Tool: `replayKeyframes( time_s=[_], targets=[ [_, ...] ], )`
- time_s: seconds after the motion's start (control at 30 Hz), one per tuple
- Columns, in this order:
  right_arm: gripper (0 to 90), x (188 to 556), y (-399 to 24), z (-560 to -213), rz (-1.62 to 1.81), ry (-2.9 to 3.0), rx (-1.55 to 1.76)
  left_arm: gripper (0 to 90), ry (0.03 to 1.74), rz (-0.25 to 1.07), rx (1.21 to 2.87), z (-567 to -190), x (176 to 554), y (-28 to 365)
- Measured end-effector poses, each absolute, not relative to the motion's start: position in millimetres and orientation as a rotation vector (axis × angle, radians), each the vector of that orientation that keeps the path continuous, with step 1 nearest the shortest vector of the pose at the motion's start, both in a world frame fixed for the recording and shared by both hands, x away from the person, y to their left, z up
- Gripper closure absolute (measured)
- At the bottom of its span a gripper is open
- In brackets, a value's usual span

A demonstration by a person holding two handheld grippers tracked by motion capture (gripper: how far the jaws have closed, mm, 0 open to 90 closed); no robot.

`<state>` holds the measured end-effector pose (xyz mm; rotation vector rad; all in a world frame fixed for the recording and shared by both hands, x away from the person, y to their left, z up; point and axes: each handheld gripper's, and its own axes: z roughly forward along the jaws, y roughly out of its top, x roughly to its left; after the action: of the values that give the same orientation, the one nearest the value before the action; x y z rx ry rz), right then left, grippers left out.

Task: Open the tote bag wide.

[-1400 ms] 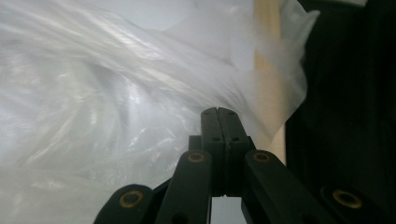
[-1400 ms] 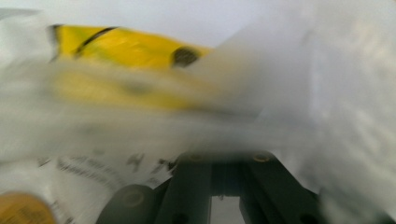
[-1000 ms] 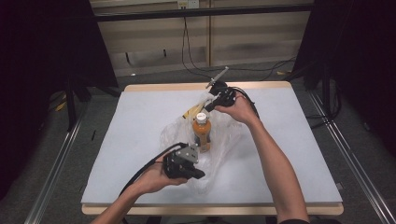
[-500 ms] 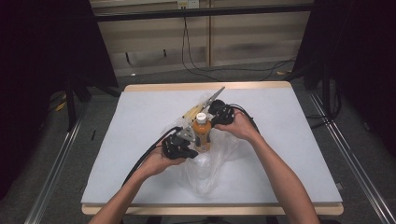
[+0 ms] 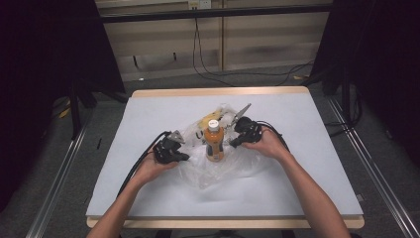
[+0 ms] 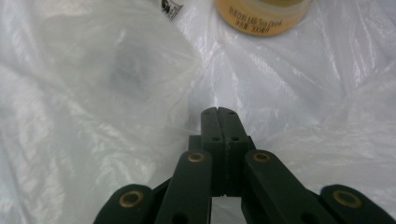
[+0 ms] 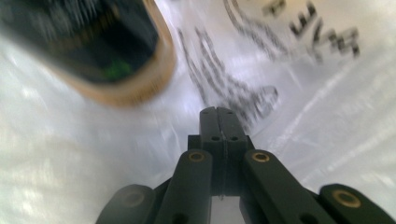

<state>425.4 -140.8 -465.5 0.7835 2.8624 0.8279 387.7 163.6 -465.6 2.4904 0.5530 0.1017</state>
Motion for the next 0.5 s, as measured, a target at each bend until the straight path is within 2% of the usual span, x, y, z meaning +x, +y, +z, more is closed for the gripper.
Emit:
replayKeyframes(
  time_s=[0.5],
  targets=[
    [90.0, 406, -192, -465, 0.779, 2.795, 0.83, 90.0, 0.62, 0.107, 2.45, -467, 386, 190]
  ],
)
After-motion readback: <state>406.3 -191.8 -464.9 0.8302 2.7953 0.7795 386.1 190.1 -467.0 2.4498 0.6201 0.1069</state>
